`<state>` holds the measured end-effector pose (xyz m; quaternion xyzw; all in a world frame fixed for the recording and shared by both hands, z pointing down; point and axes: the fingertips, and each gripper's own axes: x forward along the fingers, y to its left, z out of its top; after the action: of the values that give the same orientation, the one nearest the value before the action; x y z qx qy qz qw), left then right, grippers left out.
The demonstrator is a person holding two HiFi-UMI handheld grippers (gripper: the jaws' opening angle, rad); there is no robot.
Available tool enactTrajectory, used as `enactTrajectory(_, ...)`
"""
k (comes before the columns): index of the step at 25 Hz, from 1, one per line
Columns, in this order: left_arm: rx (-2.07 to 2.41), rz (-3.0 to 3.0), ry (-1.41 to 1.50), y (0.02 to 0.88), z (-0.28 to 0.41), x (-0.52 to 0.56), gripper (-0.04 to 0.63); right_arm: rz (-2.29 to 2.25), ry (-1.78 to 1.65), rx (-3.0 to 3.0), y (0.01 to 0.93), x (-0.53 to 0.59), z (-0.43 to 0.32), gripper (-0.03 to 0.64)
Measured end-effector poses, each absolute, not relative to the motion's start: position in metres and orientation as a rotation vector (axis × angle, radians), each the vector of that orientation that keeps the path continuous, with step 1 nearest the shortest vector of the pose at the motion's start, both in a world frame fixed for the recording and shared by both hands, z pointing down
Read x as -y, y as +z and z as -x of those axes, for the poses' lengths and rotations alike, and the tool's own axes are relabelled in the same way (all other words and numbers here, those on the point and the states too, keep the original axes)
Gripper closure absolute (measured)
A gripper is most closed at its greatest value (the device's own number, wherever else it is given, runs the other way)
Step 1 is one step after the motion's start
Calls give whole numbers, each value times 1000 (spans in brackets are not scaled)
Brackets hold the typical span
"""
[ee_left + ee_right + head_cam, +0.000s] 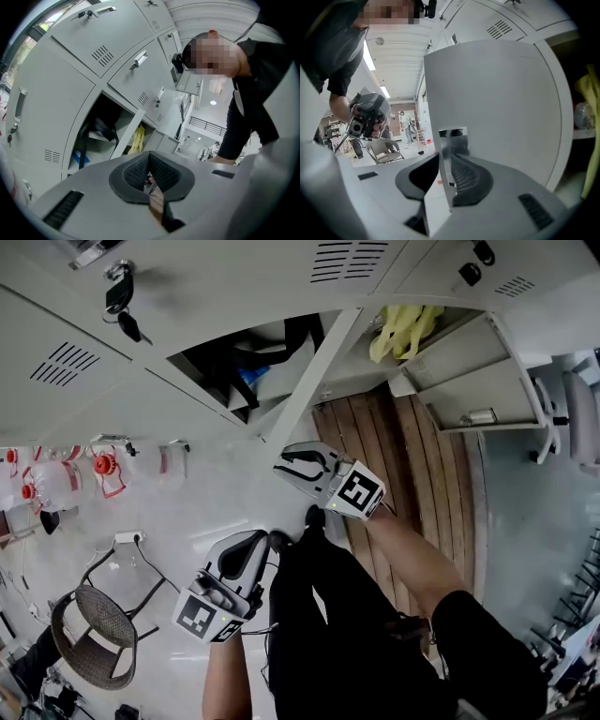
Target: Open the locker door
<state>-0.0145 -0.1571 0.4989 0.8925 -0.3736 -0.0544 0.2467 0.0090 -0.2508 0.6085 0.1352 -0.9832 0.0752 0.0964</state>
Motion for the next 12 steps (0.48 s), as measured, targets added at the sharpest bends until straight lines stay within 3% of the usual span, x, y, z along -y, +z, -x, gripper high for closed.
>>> enactTrajectory(12, 944, -2465, -156, 501, -4, 130, 584, -379, 173, 2902, 610, 234, -37, 529)
